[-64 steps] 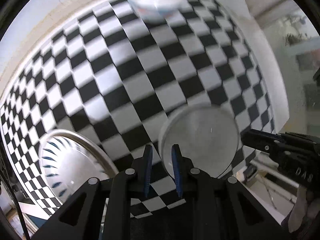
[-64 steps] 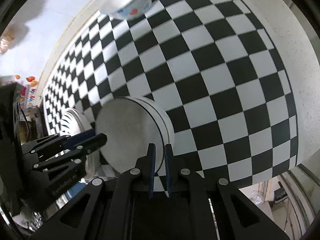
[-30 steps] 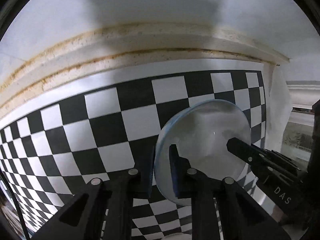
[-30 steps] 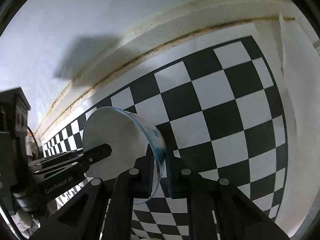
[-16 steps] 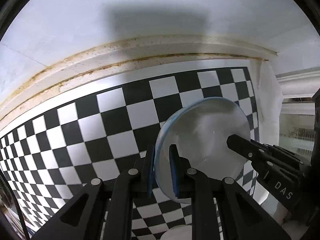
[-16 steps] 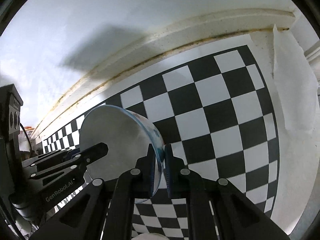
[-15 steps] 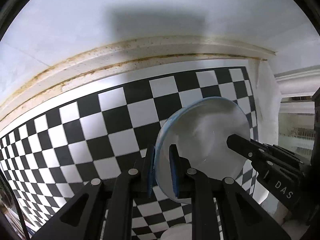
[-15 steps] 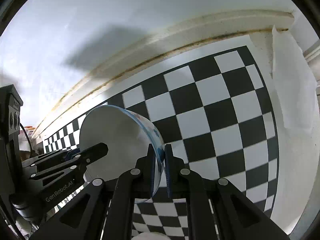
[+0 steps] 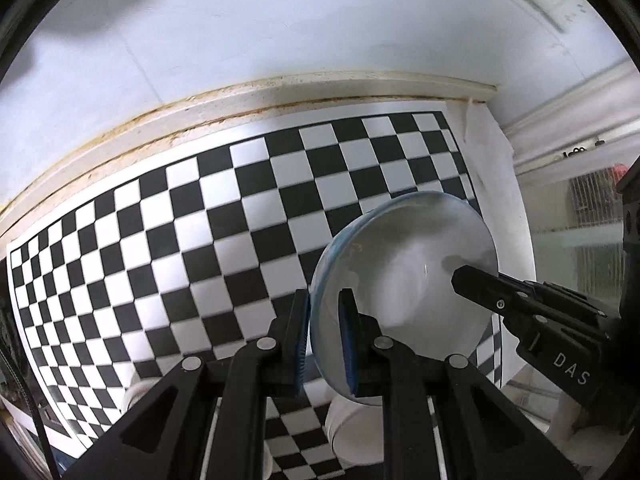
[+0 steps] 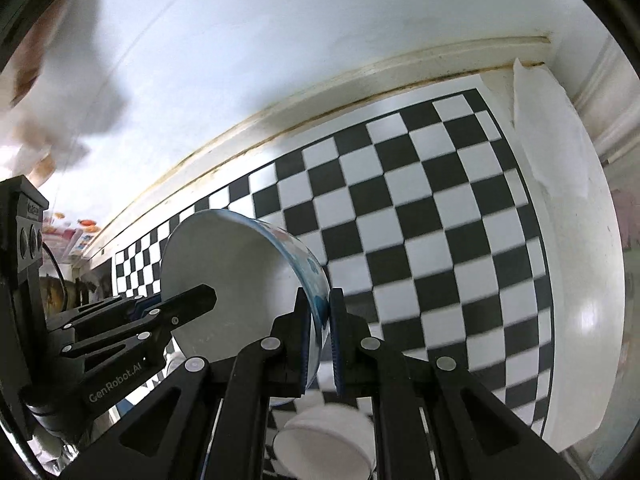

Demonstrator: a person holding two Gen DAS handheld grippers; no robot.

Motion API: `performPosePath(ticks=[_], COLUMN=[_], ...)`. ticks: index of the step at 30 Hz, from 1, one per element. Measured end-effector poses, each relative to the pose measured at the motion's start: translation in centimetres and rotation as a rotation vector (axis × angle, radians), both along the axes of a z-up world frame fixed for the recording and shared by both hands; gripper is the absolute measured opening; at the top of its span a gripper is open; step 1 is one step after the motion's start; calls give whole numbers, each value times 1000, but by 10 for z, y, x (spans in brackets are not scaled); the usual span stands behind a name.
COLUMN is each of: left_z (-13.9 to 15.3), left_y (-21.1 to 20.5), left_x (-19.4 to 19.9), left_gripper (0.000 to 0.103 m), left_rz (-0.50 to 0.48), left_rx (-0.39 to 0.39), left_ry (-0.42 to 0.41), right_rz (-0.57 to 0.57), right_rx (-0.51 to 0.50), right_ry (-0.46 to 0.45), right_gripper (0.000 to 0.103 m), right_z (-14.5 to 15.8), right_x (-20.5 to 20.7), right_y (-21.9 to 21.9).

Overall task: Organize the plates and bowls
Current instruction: 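Carry the nested bowls into the blue-dotted bowl with both grippers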

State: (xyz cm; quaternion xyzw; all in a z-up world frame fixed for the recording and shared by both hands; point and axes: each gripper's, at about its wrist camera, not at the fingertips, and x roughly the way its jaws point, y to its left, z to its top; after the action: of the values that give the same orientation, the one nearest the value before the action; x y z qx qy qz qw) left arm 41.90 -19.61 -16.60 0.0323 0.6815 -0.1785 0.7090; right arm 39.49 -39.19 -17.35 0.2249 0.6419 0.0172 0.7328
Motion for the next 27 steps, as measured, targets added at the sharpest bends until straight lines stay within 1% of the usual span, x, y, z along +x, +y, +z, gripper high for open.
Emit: performPosePath(ticks=[7,12,15,19,22,27], left_z=[22,22,12,-7,-22,-43], left_y=[15,23,25,21,14,5], left_x=[-55,-91,-110,-131,-142,-149], left_gripper=[13,13,13,13,13,13], left_rz=[-18,-27,-32,-54,-77,-108], left_rx=[-20,-19,-17,0,22,59], left_ry=[-29,-30,-6,29,49,84], right_rz=[-3,-1,-1,-10,-23,-40], right_rx=[3,3,2,1,2,-5], right_ry=[-30,-31,-17,19,47,91], right_gripper=[10,10,10,10,10,10], right_z=[30,38,33,18,5,-18], right_x=[-63,-105,-129,-159,-173,-189], right_y=[15,26,30,32,29,25])
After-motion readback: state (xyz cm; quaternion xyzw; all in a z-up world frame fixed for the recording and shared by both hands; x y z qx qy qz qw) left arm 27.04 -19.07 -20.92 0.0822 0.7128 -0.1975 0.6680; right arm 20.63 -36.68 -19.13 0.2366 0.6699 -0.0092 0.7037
